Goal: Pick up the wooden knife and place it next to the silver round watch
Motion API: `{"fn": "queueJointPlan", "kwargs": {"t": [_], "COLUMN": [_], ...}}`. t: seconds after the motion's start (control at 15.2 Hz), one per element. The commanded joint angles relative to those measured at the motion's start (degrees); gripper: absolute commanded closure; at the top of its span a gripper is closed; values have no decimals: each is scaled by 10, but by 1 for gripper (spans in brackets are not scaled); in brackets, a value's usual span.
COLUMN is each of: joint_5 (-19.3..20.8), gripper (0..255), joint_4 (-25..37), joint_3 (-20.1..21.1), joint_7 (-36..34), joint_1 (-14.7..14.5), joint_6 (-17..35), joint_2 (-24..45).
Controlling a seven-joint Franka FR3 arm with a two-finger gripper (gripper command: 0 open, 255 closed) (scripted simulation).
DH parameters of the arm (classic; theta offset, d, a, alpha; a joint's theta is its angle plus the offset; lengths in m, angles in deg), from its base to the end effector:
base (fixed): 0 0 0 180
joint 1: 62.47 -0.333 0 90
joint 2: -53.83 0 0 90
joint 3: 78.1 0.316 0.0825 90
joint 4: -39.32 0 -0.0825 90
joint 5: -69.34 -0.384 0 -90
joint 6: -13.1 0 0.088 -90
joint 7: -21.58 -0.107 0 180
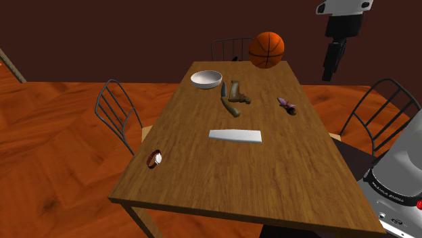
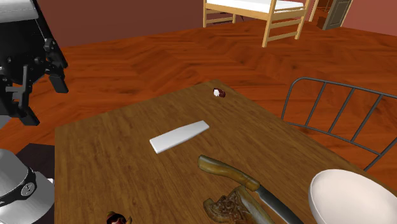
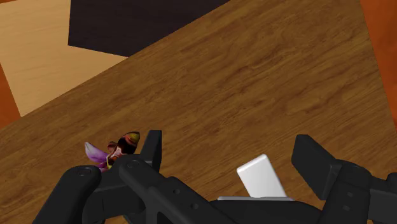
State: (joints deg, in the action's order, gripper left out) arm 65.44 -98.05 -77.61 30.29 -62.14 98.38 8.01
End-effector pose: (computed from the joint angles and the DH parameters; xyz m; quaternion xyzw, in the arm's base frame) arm 0.2928 0.0092 0.5687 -0.9951 -0.0767 0.0522 0.0350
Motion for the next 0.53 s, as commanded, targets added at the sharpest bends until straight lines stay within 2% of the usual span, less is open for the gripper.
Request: {"fn": "queueJointPlan", "kwargs": {"t": [0.0, 0.46], "joint_5": [0, -24], "gripper": [0, 0], "joint_4": [0, 28], "joint_3": [0, 43], "joint_7": [0, -103], "joint_1": [0, 20], "joint_6": [0, 119], "joint_2": [0, 132]}}
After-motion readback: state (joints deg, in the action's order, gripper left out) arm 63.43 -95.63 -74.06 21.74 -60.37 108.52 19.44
